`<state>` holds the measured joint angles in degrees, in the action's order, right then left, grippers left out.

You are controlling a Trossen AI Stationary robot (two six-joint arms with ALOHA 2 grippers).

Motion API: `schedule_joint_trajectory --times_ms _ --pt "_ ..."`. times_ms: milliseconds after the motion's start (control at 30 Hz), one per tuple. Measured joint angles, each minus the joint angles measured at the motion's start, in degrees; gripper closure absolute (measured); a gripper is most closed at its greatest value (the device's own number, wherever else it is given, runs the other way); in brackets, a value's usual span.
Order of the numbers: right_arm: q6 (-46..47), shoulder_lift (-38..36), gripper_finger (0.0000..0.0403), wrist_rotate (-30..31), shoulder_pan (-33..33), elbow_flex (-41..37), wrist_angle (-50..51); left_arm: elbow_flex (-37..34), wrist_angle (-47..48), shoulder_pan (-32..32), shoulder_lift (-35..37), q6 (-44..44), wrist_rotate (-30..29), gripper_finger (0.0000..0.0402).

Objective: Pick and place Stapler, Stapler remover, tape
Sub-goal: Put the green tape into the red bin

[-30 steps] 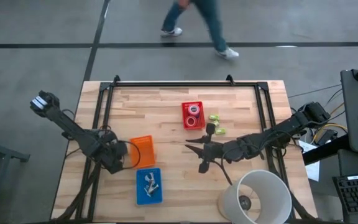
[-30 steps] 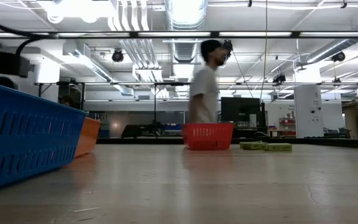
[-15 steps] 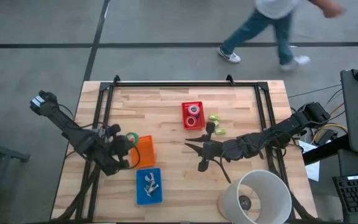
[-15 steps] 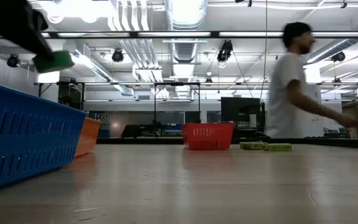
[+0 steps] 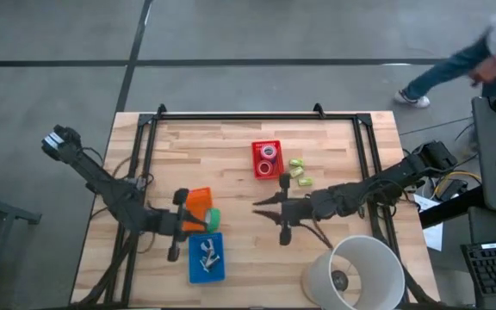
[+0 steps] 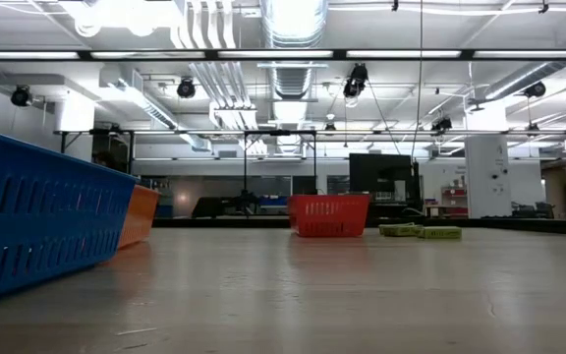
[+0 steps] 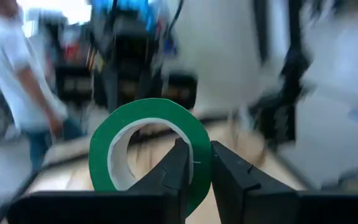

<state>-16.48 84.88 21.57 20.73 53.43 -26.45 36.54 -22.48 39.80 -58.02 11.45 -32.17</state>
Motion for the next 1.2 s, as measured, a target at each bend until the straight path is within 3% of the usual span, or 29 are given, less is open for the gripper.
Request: schedule_joint_trajectory --times_ms 167,467,700,1200 --pt "-1.8 0.7 0.0302 -6.7 -0.2 -0.4 -10.3 -6.2 -18.6 -2.6 -0.1 5.0 10.6 0.036" --pt "-4.3 7.4 0.0227 -6.6 -1.7 -0.4 -19.5 -9.6 -29.1 -10.6 -4.4 0.4 20.4 0.0348" --pt "-4.9 8.2 0.0194 -6.6 -2.1 -0.4 -22.3 -8.4 -33.7 -12.5 -10.2 0.9 22.3 0.0351" --pt "-3.4 8.7 0.02 -7.0 -2.2 -0.4 -22.0 -2.1 -38.0 -16.0 -21.5 0.5 25.6 0.0344"
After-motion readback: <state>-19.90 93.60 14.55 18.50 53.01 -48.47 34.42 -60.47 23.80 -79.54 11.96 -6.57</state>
